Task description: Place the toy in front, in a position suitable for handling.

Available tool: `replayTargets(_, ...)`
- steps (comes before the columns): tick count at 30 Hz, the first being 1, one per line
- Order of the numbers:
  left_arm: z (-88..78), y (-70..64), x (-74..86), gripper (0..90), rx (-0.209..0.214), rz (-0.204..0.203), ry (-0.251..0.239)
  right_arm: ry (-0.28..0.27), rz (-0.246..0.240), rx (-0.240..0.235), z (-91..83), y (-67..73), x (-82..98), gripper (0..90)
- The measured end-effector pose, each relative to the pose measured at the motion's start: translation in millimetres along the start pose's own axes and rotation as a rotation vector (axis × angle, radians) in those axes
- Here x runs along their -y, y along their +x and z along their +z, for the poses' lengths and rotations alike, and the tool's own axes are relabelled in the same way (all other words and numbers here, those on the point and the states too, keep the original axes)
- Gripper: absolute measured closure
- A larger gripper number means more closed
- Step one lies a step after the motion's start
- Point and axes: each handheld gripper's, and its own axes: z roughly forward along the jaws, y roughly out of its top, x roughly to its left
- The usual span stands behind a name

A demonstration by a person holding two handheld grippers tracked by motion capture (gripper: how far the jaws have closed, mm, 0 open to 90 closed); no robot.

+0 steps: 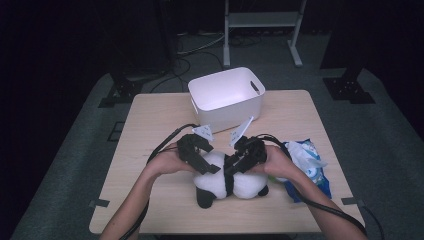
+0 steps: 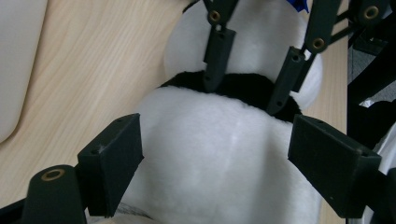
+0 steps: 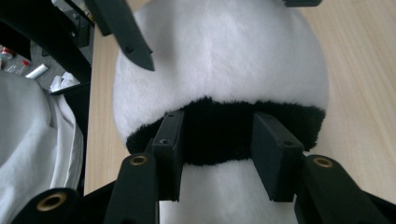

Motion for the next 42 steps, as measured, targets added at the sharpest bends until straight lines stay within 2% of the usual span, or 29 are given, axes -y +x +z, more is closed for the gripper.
replayTargets(7,4.5,-4.1,8.1,14.8,0.020,0.000,-0.020,-0.011,-0.009,-0.053,0.2,6.0,4.6,57.9)
replayTargets(10,7.2,-6.2,14.0,14.8,0.050,-0.009,-0.027,-0.012,-0.048,-0.072,2.6,11.2,3.4,57.2)
replayTargets(11,6.8,-6.4,15.9,14.8,0.047,-0.017,-0.039,-0.009,-0.059,-0.066,2.6,13.4,2.5,56.2)
replayTargets(16,6.1,-5.9,23.2,14.9,0.053,-0.034,-0.088,-0.015,-0.046,-0.049,-9.9,10.9,0.0,45.6)
replayTargets(21,5.5,-8.6,24.9,14.8,0.039,-0.020,-0.105,-0.008,-0.019,-0.018,-21.8,2.0,1.1,42.8)
replayTargets(24,5.2,-9.8,26.0,14.8,0.038,-0.017,-0.112,-0.022,-0.011,-0.006,-28.2,-5.1,0.9,41.6)
replayTargets(29,5.0,-13.2,27.5,14.8,0.031,-0.011,-0.117,-0.027,-0.007,0.053,-36.2,-16.7,-2.3,38.3)
replayTargets(32,5.3,-13.7,28.6,14.8,0.029,-0.015,-0.124,-0.033,-0.008,0.071,-40.8,-24.0,-5.2,38.0)
replayTargets(42,5.2,-14.2,28.4,14.6,0.026,-0.008,-0.120,-0.050,-0.001,0.078,-50.7,-45.8,-9.8,35.1)
